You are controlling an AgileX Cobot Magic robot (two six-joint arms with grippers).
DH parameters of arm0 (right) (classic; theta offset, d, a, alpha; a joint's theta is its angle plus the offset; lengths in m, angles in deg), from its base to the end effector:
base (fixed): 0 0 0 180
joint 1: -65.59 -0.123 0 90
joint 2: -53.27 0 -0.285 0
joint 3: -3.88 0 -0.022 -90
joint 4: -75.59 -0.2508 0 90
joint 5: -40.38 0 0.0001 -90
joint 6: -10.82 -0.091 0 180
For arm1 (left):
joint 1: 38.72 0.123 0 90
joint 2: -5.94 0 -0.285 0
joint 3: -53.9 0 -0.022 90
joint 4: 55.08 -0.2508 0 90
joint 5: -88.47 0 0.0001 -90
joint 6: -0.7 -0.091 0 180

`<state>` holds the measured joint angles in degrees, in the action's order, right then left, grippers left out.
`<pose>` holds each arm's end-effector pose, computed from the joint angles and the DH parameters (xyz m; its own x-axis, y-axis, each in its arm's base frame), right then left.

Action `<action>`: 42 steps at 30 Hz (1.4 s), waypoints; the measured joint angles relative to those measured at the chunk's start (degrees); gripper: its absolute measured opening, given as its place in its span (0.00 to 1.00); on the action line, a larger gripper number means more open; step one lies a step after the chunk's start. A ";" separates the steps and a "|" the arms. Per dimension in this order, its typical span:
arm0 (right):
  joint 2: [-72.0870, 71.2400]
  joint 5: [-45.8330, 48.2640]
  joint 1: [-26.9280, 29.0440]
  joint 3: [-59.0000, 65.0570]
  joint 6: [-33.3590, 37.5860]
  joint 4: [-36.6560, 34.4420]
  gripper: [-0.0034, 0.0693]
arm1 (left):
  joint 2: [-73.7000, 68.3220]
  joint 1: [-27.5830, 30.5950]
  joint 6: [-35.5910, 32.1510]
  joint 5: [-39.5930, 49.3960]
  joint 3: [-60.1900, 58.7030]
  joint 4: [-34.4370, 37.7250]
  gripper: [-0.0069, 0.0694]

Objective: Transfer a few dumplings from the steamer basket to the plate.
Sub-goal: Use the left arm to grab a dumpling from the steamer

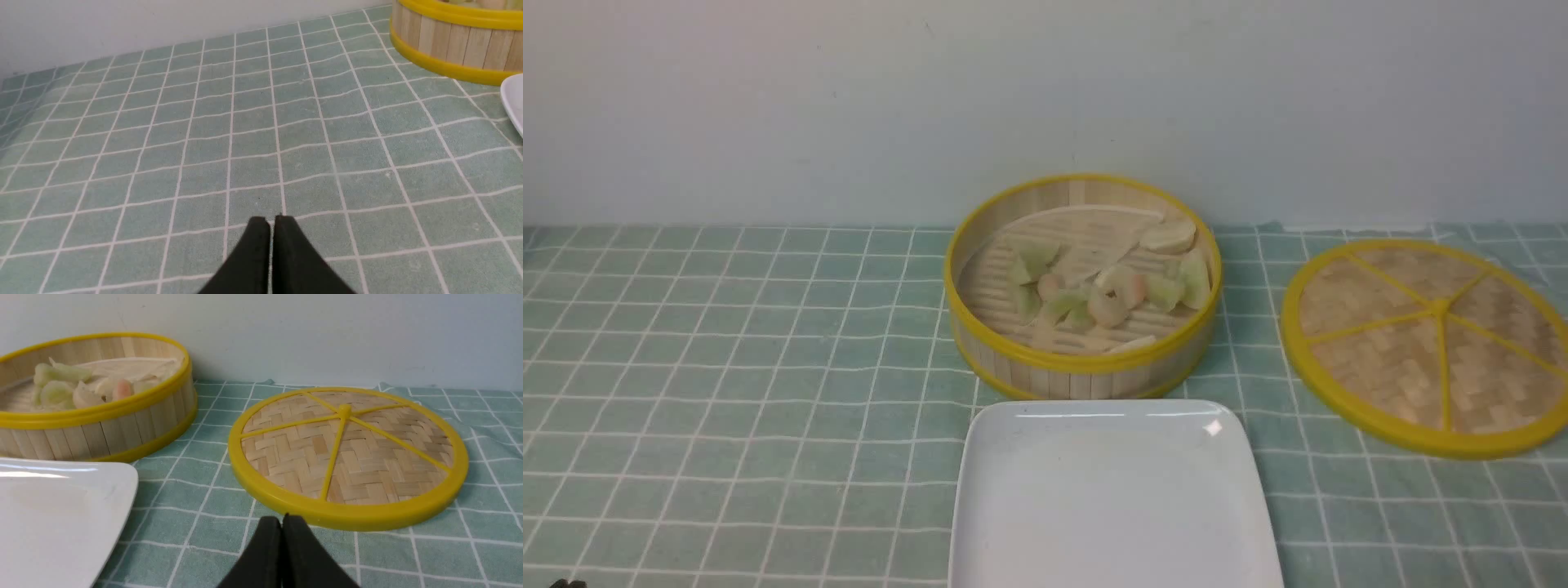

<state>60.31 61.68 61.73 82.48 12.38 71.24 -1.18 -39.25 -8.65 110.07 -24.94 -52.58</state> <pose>0.0523 0.0060 0.1724 -0.2936 0.0238 -0.9556 -0.0809 0.9955 0.0496 0.0525 -0.0020 0.1704 -0.2961 0.1250 -0.9469 0.0612 0.9918 0.1118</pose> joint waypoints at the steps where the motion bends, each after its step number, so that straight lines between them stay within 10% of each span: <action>1: 0.00 0.00 0.00 0.00 0.00 0.00 0.03 | 0.00 0.00 0.00 0.00 0.00 0.00 0.08; 27: 0.00 0.00 0.00 0.00 0.00 0.00 0.03 | 0.00 0.00 0.00 -0.39 0.00 -1.87 0.08; 42: 0.00 -12.91 0.00 0.19 -10.83 -20.78 0.03 | 0.00 0.00 15.28 -28.94 -0.07 22.99 0.08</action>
<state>60.31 48.77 61.73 82.67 1.55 50.46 -1.18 -39.25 6.63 81.14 -25.00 -29.59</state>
